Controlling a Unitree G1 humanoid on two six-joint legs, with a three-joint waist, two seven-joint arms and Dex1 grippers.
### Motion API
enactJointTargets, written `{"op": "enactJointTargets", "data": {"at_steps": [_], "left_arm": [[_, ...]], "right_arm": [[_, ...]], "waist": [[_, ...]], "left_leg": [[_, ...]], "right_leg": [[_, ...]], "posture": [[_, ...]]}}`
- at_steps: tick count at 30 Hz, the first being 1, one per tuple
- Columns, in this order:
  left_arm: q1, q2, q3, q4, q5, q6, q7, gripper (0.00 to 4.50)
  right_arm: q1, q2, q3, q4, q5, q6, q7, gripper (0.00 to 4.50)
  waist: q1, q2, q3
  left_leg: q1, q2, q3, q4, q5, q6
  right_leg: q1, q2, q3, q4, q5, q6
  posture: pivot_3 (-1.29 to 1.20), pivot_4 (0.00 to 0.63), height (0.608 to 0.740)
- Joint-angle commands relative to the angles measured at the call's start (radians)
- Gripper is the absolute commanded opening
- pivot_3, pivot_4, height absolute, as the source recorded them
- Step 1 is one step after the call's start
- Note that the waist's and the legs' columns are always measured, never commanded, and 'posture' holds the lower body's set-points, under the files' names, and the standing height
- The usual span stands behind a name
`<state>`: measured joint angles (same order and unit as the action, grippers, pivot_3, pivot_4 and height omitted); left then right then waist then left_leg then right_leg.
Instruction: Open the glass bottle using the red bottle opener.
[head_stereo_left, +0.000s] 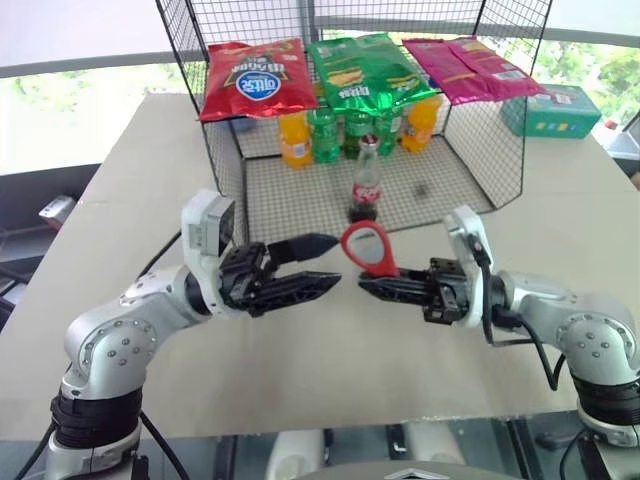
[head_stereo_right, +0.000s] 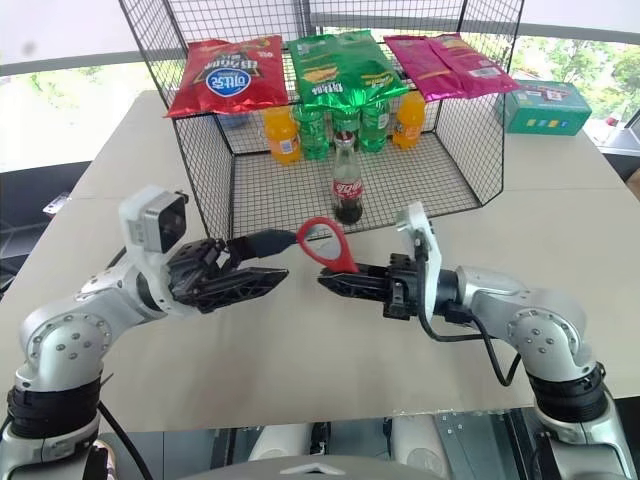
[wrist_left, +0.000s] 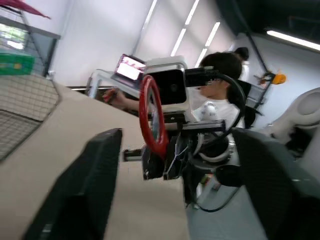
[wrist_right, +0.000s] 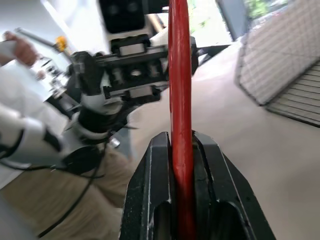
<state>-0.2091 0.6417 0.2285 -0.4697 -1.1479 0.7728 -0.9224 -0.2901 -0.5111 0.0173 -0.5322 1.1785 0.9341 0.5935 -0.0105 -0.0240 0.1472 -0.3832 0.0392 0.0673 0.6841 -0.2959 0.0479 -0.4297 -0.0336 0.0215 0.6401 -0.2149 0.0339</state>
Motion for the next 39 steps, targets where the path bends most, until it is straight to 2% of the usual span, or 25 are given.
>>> {"op": "enactJointTargets", "data": {"at_steps": [1, 3, 5, 7, 11, 14, 17, 33, 36, 38, 39], "left_arm": [[0.009, -0.017, 0.016, -0.04, 0.101, -0.092, 0.064, 4.43], [0.001, -0.031, -0.015, -0.042, 0.195, -0.135, 0.124, 4.43], [-0.05, -0.08, -0.106, -0.01, 0.402, -0.207, 0.269, 4.43], [-0.105, -0.122, -0.18, 0.05, 0.54, -0.251, 0.354, 4.43], [-0.209, -0.181, -0.258, 0.214, 0.656, -0.321, 0.345, 4.43], [-0.318, -0.241, -0.304, 0.412, 0.758, -0.41, 0.348, 4.43], [-0.394, -0.279, -0.327, 0.558, 0.815, -0.482, 0.316, 4.43], [-0.716, -0.43, -0.333, 1.143, 0.937, -0.736, 0.164, 4.43], [-0.748, -0.446, -0.325, 1.211, 0.941, -0.771, 0.132, 3.58], [-0.756, -0.449, -0.322, 1.232, 0.944, -0.787, 0.118, 2.67], [-0.757, -0.449, -0.32, 1.237, 0.946, -0.792, 0.113, 2.61]], "right_arm": [[0.056, 0.008, -0.078, -0.026, -0.019, -0.056, -0.059, 0.0], [0.098, 0.004, -0.115, -0.007, -0.065, -0.089, -0.083, 0.0], [0.124, 0.005, -0.182, 0.029, -0.111, -0.135, -0.126, 0.0], [0.13, 0.011, -0.225, 0.042, -0.126, -0.16, -0.158, 0.0], [0.13, 0.014, -0.229, 0.029, -0.139, -0.168, -0.175, 0.0], [0.131, 0.008, -0.218, 0.01, -0.144, -0.168, -0.174, 0.0], [0.131, 0.006, -0.209, -0.008, -0.154, -0.169, -0.176, 0.0], [0.201, 0.019, -0.231, -0.109, -0.142, -0.191, -0.233, 0.0], [0.213, 0.015, -0.233, -0.122, -0.139, -0.193, -0.24, 0.0], [0.226, 0.012, -0.236, -0.131, -0.14, -0.195, -0.244, 0.0], [0.231, 0.011, -0.237, -0.136, -0.14, -0.196, -0.247, 0.0]], "waist": [[0.0, 0.0, 0.0], [0.002, 0.0, 0.0], [0.006, 0.0, 0.0], [0.018, 0.0, 0.0], [0.021, 0.0, 0.0], [0.022, 0.0, 0.0], [0.021, 0.0, 0.0], [0.024, 0.0, 0.0], [0.022, 0.0, 0.0], [0.023, 0.0, 0.0], [0.023, 0.0, 0.0]], "left_leg": [[0.0, 0.0, 0.0, 0.0, 0.0, 0.0], [0.0, 0.0, 0.0, 0.0, 0.0, 0.0], [0.0, 0.0, 0.001, 0.0, 0.0, 0.0], [0.0, -0.002, 0.001, 0.0, 0.0, 0.0], [0.001, -0.002, 0.003, 0.001, 0.0, 0.0], [0.0, -0.001, 0.003, 0.0, 0.0, 0.0], [-0.002, -0.001, 0.003, -0.001, 0.0, 0.0], [-0.014, -0.002, -0.003, 0.0, 0.0, 0.0], [-0.015, -0.002, -0.004, 0.0, 0.0, 0.0], [-0.015, -0.002, -0.004, 0.0, 0.0, 0.0], [-0.015, -0.002, -0.005, 0.0, 0.0, 0.0]], "right_leg": [[0.0, 0.0, 0.0, 0.0, 0.0, 0.0], [0.0, 0.0, 0.0, 0.0, 0.0, 0.0], [0.0, 0.0, 0.001, -0.001, 0.0, 0.0], [0.001, -0.001, 0.001, -0.001, 0.0, 0.0], [0.001, 0.0, 0.003, -0.001, 0.001, 0.001], [0.0, 0.002, 0.002, -0.001, 0.002, 0.002], [-0.001, 0.002, 0.0, -0.001, 0.002, 0.004], [-0.003, 0.0, -0.01, -0.012, 0.003, 0.005], [-0.004, 0.0, -0.01, -0.012, 0.003, 0.005], [-0.004, 0.001, -0.01, -0.012, 0.003, 0.005], [-0.003, 0.001, -0.011, -0.012, 0.003, 0.005]], "posture": [[0.0, 0.15, 0.74], [0.0, 0.15, 0.74], [0.0, 0.15, 0.74], [0.0, 0.15, 0.74], [0.0, 0.15, 0.74], [0.0, 0.15, 0.74], [0.0, 0.15, 0.74], [0.0, 0.15, 0.74], [0.0, 0.15, 0.74], [0.0, 0.15, 0.74], [0.0, 0.15, 0.74]]}}
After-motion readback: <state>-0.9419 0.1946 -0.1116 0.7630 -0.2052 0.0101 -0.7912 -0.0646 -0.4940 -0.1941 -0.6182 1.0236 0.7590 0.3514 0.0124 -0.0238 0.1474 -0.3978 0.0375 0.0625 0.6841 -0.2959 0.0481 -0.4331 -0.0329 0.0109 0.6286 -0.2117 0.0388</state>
